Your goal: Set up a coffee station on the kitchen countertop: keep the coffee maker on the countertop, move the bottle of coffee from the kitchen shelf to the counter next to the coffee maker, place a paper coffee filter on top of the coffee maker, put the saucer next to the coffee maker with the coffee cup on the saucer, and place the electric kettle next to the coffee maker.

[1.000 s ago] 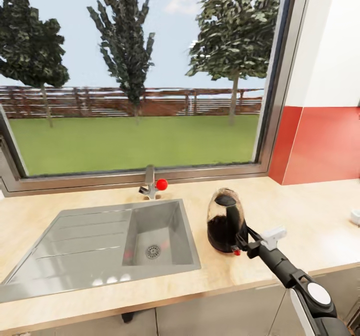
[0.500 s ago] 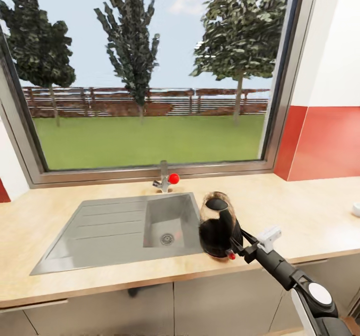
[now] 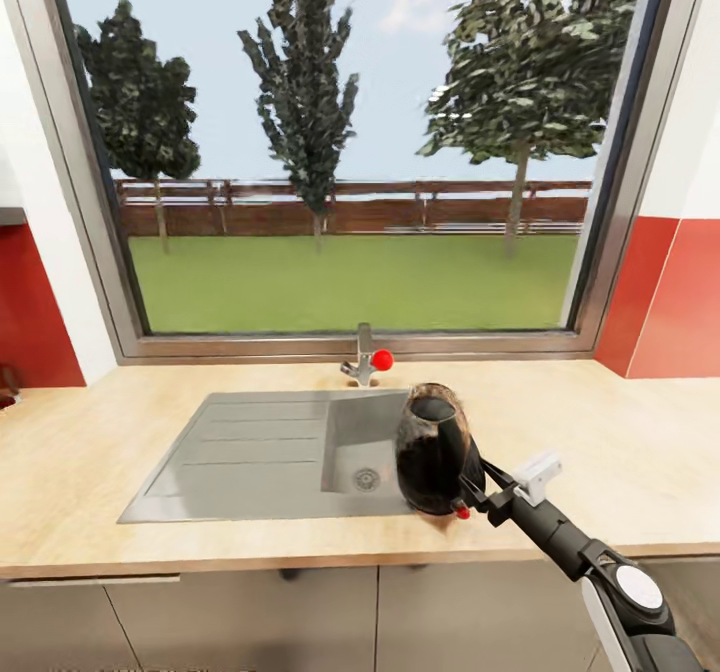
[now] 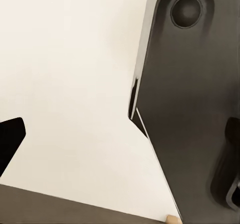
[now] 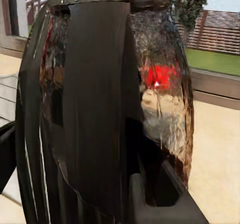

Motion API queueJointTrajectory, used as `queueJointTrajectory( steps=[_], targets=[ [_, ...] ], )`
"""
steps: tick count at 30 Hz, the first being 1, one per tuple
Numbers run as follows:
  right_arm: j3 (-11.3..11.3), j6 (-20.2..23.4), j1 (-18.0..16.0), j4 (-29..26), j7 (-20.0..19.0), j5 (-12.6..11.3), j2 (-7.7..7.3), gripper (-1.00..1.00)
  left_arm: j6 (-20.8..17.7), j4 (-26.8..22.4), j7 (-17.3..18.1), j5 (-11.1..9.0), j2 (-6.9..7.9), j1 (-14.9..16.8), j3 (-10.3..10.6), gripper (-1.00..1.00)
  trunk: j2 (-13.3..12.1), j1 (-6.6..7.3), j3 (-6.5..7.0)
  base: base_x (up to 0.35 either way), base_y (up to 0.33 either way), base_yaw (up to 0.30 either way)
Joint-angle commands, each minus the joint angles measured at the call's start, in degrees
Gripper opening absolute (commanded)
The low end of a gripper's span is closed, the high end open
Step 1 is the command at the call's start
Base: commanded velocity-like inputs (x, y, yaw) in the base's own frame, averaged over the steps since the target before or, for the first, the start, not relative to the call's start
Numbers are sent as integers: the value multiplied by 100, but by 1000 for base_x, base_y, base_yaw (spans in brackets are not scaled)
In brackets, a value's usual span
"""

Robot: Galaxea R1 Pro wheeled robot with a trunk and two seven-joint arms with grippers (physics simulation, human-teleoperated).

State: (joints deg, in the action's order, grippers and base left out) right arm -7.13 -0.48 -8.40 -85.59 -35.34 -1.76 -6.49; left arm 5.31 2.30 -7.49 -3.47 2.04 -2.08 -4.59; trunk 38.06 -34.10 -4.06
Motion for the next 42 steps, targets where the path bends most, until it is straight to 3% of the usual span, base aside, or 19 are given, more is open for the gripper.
queueJointTrajectory(
  steps=[1, 20, 42],
  targets=[
    [3, -5, -4, 2, -25, -44, 4, -100, 40, 7, 2, -31, -1, 6, -42, 100, 8, -2, -2, 0, 0, 217],
    [10, -5, -5, 8, -25, -57, 7, -100, 49, -1, 2, -31, -19, 6, -42, 100, 8, -2, 60, 0, 0, 127],
    [15, -5, -6, -1, -34, -62, 6, -100, 41, -1, 2, -31, -28, 6, -41, 100, 8, -2, 131, 0, 0, 253]
  ],
)
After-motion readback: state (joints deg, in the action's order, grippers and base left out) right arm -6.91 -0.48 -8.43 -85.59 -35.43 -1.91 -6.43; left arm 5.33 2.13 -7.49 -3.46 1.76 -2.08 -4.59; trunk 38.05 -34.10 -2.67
